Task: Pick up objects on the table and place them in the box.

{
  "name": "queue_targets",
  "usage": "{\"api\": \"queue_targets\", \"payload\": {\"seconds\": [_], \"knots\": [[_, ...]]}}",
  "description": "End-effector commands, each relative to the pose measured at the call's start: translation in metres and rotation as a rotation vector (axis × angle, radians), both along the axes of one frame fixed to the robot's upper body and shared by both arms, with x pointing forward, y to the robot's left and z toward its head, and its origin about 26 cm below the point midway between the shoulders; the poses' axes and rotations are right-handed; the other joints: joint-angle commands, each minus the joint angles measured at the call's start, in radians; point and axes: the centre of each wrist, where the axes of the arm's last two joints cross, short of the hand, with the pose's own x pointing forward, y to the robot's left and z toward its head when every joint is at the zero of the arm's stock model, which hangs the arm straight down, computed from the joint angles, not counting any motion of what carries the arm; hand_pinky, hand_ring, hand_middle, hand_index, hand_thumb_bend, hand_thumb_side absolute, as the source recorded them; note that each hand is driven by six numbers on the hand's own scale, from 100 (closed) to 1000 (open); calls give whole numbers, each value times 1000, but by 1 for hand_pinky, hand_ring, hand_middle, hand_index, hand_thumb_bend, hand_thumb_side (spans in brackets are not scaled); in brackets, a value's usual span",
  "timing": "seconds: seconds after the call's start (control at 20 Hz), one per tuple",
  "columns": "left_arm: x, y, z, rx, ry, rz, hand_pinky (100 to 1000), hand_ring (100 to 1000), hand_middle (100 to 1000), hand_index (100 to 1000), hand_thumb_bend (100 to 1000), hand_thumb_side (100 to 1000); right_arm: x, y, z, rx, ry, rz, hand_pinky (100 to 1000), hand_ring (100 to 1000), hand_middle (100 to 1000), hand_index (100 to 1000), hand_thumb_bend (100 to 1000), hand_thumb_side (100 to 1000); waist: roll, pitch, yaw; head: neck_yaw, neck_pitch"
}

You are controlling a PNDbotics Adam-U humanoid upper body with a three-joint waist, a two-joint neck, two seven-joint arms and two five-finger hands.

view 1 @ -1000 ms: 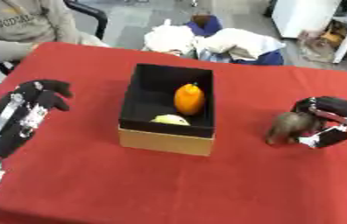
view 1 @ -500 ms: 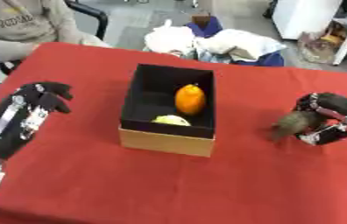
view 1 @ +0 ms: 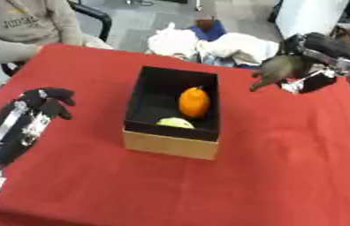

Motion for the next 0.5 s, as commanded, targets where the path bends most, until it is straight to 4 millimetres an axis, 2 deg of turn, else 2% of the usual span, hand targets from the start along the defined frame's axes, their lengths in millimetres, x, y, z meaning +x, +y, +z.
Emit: {"api": "queue_targets", "payload": {"seconds": [0.05,0.3,0.5], "knots": [[2,-3,8,-4,-28,-18,605,536,610,781,173,861,-1,28,30,18,-48,65,712,591,334,407,100,100,7,-13,11,-18,-2],[4,-3,13,-50,-55,5,599,530,601,771,175,837,-6,74,28,-7,-26,149,713,594,340,413,100,101,8,-8,49,-45,-8],[5,-3,19,-82,-79,23,599,529,600,767,178,827,-11,100,15,-49,5,186,715,599,351,427,100,113,9,-3,72,-64,-11]]}}
